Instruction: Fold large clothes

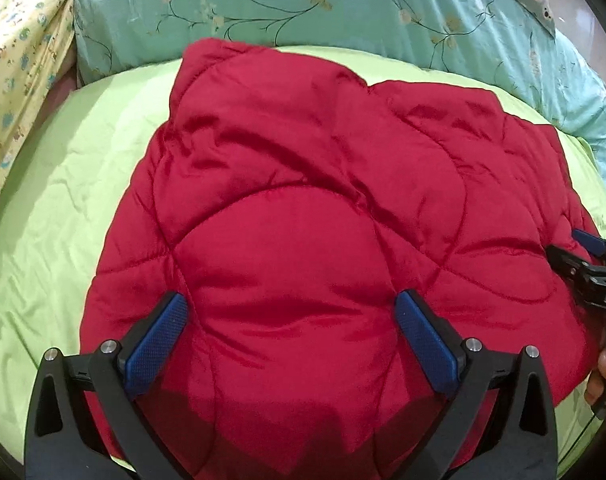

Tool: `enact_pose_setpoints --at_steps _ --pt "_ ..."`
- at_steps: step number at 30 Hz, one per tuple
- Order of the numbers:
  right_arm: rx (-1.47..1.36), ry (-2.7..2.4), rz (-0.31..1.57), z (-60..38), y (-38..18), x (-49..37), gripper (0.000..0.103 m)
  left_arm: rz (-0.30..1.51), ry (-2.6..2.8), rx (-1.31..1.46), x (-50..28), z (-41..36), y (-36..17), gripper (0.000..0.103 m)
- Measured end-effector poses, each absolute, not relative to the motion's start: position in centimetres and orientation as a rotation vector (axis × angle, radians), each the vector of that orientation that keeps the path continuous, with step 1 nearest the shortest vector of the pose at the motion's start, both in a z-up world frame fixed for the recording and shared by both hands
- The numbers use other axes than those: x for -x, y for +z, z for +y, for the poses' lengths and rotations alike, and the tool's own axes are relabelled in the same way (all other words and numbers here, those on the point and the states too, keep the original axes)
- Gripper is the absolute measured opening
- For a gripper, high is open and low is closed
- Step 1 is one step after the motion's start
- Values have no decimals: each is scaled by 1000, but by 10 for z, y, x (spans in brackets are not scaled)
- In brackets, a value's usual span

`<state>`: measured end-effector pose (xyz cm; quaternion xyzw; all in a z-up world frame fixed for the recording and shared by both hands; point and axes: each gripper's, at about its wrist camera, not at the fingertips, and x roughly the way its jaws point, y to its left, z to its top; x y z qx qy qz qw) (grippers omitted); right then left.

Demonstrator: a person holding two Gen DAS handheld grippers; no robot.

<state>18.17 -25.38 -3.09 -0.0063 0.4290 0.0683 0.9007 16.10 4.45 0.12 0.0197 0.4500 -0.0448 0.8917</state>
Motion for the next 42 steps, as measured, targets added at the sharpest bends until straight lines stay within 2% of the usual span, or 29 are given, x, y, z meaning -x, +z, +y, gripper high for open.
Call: enact_pose_setpoints --at_steps 6,13,20,33,42 --pt "0 137 864 -253 -23 -171 102 935 -74 -66 -155 40 8 103" --pt "-89 191 815 -256 5 -111 102 902 -67 -65 -107 47 26 103" --pt "-104 219 805 -252 16 -66 103 943 -118 -45 -75 50 27 103" --pt "-86 213 936 -246 0 -15 103 919 -111 -157 -24 36 39 103" --pt "-13 227 879 -230 40 9 103 848 -87 -218 -5 25 71 103"
